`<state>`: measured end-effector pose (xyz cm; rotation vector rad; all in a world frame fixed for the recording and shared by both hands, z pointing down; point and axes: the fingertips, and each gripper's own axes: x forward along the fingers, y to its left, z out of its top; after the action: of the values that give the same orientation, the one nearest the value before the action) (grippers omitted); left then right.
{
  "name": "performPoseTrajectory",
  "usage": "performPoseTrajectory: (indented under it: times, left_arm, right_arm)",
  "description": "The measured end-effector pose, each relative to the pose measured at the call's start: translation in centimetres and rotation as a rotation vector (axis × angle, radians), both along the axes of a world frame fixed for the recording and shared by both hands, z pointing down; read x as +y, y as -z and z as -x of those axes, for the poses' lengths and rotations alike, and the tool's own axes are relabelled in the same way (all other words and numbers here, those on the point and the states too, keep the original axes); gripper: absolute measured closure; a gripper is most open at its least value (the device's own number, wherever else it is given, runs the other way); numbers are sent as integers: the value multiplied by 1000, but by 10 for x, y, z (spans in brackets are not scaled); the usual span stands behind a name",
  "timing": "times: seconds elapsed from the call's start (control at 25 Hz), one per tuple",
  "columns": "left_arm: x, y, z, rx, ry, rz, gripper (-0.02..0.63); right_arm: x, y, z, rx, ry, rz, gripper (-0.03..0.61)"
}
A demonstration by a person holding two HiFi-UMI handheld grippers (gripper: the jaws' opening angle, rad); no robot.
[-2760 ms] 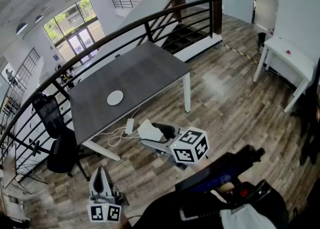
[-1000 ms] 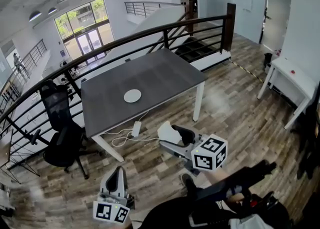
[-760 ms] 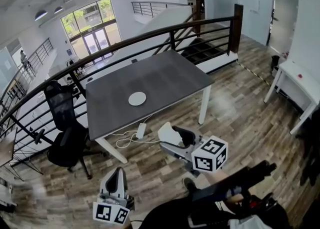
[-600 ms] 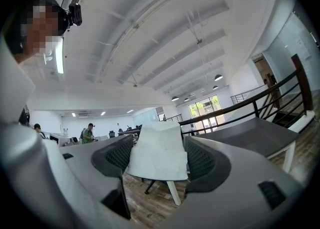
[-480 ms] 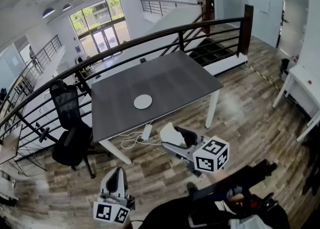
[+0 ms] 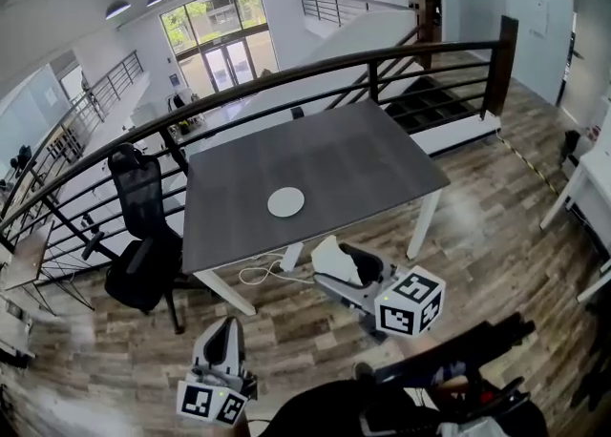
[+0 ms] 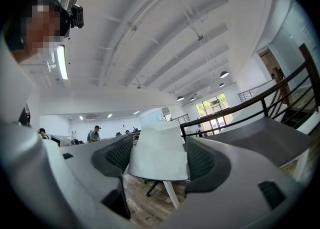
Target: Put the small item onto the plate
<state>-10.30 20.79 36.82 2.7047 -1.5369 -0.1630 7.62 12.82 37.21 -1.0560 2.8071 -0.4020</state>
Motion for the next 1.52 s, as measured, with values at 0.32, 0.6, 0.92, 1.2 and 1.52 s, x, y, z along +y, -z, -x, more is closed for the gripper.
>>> performPoseTrajectory:
  times: [0.32,0.6,0.92,1.2,1.52]
  left_arm:
    - [-60,6,-36,-21,35,9,609]
    - [-102,-2,-79,-59,71,35,609]
    - [-136,-4,-84,-82,94,55,609]
    - [-179,-12,-69,-74,59,60,609]
    - [-229,-5,-30,-41,-9,22,609]
  right_arm:
    - [-63,-1,-33,-11,42,9,247]
    - [-107,-6,-68,14,94,-16,247]
    - [-144,-14,-70,9,107,15,247]
    - [-179,-24,-53,33,82,22,246]
    - [-213,-21,-19,49,24,13,247]
